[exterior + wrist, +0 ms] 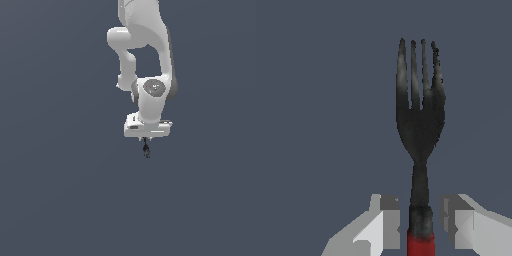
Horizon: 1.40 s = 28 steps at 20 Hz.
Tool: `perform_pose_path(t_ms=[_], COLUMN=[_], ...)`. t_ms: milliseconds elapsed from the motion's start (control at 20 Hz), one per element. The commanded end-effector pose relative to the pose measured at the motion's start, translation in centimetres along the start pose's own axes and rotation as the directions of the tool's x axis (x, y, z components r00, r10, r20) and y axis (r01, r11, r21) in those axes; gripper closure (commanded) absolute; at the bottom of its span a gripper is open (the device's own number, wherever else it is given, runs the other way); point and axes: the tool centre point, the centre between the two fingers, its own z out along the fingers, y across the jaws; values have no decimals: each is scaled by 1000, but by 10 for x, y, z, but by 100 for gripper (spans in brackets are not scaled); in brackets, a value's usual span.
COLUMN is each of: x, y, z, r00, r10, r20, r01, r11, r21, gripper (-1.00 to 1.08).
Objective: Pick up the object and move it to a goal position.
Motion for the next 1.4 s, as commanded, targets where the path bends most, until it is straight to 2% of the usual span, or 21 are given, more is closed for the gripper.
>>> perform_pose_path(t_ms=[0, 900, 1350], x=[6, 59, 78], y=[0, -2, -3], z=[-24, -205, -261], r00=[1000, 1000, 1000], r10=[0, 0, 1], r20=[-1, 0, 1], r01=[0, 0, -1], r11=[1000, 1000, 1000], r21=[0, 1, 0], gripper=[108, 108, 108])
